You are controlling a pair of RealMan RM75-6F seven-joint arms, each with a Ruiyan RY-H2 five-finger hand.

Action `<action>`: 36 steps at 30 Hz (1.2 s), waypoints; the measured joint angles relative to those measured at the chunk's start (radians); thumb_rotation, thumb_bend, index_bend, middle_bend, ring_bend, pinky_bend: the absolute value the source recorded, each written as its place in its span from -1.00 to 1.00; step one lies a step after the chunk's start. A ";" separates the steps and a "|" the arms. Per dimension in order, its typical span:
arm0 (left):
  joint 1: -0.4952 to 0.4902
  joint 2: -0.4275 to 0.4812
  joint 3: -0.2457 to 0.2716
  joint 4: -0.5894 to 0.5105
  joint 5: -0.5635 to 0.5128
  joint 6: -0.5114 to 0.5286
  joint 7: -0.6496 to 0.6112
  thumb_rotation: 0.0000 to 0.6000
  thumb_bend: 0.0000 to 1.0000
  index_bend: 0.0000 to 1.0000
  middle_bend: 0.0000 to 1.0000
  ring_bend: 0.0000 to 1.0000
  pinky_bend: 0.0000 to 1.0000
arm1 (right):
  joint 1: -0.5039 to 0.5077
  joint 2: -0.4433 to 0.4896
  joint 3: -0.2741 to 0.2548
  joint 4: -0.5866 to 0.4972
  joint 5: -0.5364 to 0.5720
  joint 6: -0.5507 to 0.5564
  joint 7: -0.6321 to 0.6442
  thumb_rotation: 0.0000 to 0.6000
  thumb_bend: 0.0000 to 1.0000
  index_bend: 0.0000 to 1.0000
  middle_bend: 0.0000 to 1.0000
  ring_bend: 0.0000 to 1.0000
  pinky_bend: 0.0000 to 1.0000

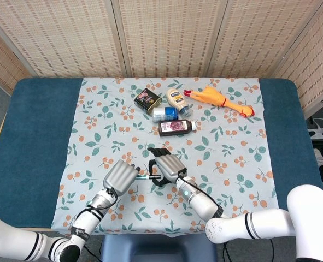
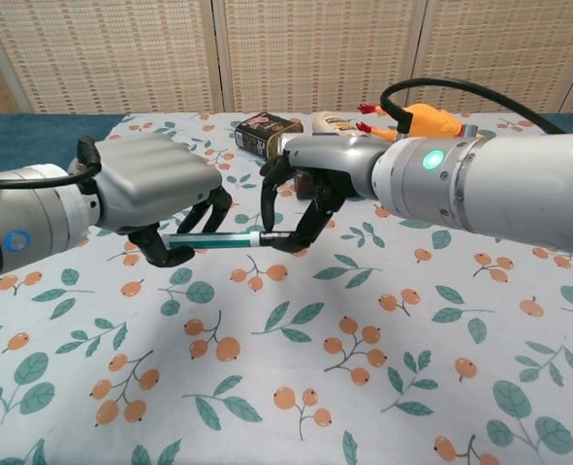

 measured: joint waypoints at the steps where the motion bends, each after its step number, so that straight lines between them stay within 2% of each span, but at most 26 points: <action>1: 0.000 0.000 0.000 0.000 0.001 0.001 0.000 1.00 -0.22 0.49 0.76 0.91 1.00 | 0.000 -0.002 0.000 0.001 0.001 0.002 -0.003 1.00 -0.52 0.14 -1.00 -1.00 -0.93; 4: 0.001 0.000 0.000 -0.003 0.000 0.004 0.004 1.00 -0.22 0.49 0.76 0.91 1.00 | -0.001 -0.008 0.000 0.003 0.005 0.012 -0.013 1.00 -0.50 0.20 -1.00 -1.00 -0.93; 13: 0.005 0.006 -0.002 -0.009 0.007 0.009 -0.001 1.00 -0.22 0.49 0.77 0.91 1.00 | -0.006 -0.017 -0.001 0.009 0.009 0.023 -0.037 1.00 -0.11 0.25 -1.00 -1.00 -0.92; 20: 0.004 0.017 -0.004 -0.015 0.007 0.005 0.001 1.00 -0.22 0.49 0.76 0.91 1.00 | -0.012 -0.019 0.003 0.009 0.000 0.024 -0.041 1.00 0.05 0.42 -0.92 -1.00 -0.90; 36: 0.010 0.028 -0.001 0.001 0.004 0.008 0.003 1.00 -0.22 0.49 0.76 0.91 1.00 | -0.030 0.002 0.000 -0.002 -0.010 0.029 -0.056 1.00 0.08 0.48 -0.90 -1.00 -0.89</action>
